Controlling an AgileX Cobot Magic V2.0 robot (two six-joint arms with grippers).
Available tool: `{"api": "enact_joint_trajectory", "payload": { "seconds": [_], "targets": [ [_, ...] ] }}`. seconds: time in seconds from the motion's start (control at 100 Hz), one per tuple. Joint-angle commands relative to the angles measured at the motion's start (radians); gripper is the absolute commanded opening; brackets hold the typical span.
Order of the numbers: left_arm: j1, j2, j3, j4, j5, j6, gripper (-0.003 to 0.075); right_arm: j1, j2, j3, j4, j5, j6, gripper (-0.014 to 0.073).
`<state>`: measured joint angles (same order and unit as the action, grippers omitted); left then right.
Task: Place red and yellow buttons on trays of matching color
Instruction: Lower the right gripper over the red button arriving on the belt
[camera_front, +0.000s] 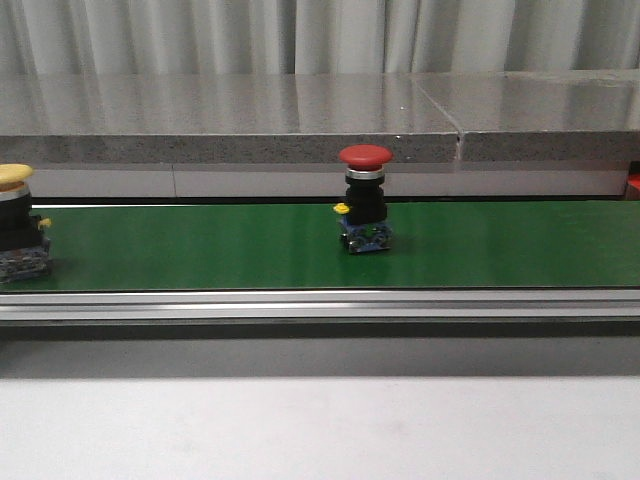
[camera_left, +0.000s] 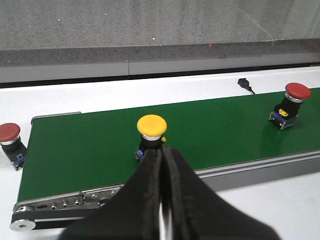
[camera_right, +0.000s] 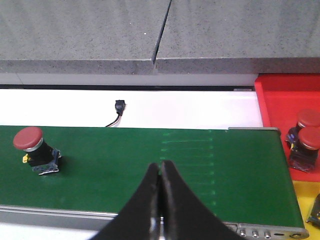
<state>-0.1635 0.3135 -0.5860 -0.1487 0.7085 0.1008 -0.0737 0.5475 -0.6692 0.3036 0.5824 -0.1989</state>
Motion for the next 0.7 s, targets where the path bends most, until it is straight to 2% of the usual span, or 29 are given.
{"api": "enact_joint_trajectory", "payload": {
  "seconds": [0.0,0.34,0.47,0.56,0.61,0.69],
  "targets": [
    [-0.009,0.009,-0.027,-0.019,-0.079,-0.008,-0.0021,0.009,0.030,-0.040,0.016,-0.047,-0.009,-0.0067],
    [-0.007,0.009,-0.027,-0.019,-0.079,-0.008,-0.0021,0.090,0.169,-0.102,0.016,-0.009,-0.010,-0.0064],
    [-0.007,0.009,-0.027,-0.019,-0.079,-0.008,-0.0021,0.148,0.263,-0.182,0.016,0.070,-0.030,-0.0047],
    [-0.007,0.009,-0.027,-0.019,-0.079,-0.008,-0.0021,0.188,0.352,-0.258,0.016,0.139,-0.036,0.0091],
    [-0.007,0.009,-0.027,-0.019,-0.079,-0.008,-0.0021,0.210,0.399,-0.301,0.016,0.168,-0.036,0.0225],
    [-0.007,0.009,-0.027,-0.019,-0.079,-0.008,-0.0021,0.239,0.476,-0.362,0.016,0.210,-0.036,0.0493]
  ]
}}
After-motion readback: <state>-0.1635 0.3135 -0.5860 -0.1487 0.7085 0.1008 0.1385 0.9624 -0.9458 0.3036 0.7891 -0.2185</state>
